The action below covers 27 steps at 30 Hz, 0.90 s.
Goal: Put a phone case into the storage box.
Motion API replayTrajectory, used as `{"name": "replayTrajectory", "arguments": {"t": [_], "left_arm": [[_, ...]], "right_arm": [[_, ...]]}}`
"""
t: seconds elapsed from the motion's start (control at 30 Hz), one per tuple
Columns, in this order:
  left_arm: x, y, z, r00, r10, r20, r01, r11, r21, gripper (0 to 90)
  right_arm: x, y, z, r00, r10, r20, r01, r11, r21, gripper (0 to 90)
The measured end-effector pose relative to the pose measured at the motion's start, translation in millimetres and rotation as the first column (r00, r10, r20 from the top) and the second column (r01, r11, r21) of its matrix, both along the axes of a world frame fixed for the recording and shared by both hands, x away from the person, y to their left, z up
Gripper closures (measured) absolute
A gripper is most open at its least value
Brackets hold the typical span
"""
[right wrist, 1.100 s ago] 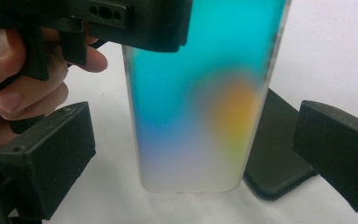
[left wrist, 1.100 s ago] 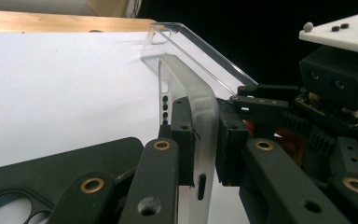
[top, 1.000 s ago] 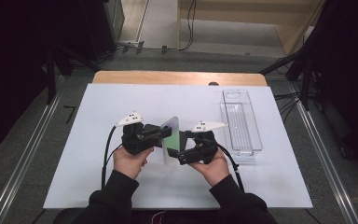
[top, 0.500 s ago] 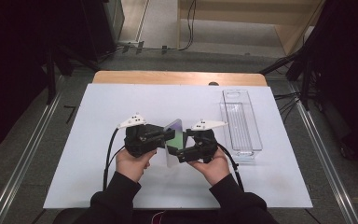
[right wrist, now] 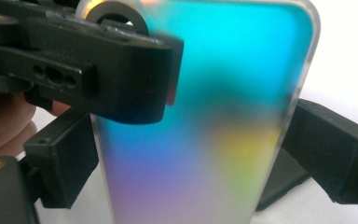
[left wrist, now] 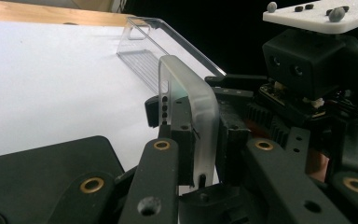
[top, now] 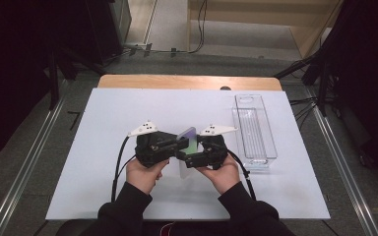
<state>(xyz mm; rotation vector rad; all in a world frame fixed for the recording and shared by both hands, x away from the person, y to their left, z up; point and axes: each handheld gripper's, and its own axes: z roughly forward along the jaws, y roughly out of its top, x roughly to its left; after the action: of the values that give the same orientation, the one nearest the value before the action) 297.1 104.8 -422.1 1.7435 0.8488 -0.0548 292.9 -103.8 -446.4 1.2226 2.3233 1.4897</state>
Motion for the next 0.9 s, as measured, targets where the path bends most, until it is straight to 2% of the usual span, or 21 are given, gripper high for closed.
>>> {"name": "replayTrajectory", "arguments": {"t": [0.03,0.37,0.5,0.6,0.63,0.67,0.83,0.9], "left_arm": [[0.1,-0.6,-0.8,1.0000,0.003,-0.003,-0.003,1.0000,0.004,80.6],[0.5,0.0,-0.8,0.9999,0.002,-0.015,-0.002,1.0000,0.001,80.2],[0.2,2.8,2.3,0.9999,0.011,-0.006,-0.011,0.9997,-0.019,67.5],[1.0,4.3,4.0,0.9997,0.022,-0.015,-0.022,0.9996,-0.016,58.7],[1.0,4.3,4.0,0.9997,0.022,-0.015,-0.022,0.9996,-0.016,56.6],[1.4,5.2,5.1,0.9996,0.024,-0.012,-0.024,0.9997,0.002,54.5],[2.6,8.3,7.5,0.9993,0.029,-0.024,-0.029,0.9996,0.003,45.9],[2.8,10.1,8.6,0.9991,0.030,-0.028,-0.030,0.9995,0.004,45.0]], "right_arm": [[-0.1,-0.5,-0.1,0.9999,0.016,0.000,-0.016,0.9999,0.007,13.4],[-1.5,-0.5,1.2,0.9999,0.011,0.008,-0.011,0.9999,-0.010,14.5],[-1.2,0.6,0.3,0.9999,0.013,-0.002,-0.013,0.9995,-0.027,14.6],[-0.8,1.0,-1.1,0.9998,0.017,-0.005,-0.017,0.9994,-0.031,14.6],[-0.8,0.9,-1.3,0.9998,0.018,-0.003,-0.018,0.9992,-0.035,14.6],[-0.7,0.6,-1.6,0.9998,0.017,-0.005,-0.018,0.9991,-0.040,14.6],[1.5,-3.8,-6.0,0.9999,0.003,-0.016,-0.003,0.9986,-0.052,14.6],[1.9,-4.9,-6.6,0.9998,-0.001,-0.020,0.000,0.9986,-0.053,14.6]]}}
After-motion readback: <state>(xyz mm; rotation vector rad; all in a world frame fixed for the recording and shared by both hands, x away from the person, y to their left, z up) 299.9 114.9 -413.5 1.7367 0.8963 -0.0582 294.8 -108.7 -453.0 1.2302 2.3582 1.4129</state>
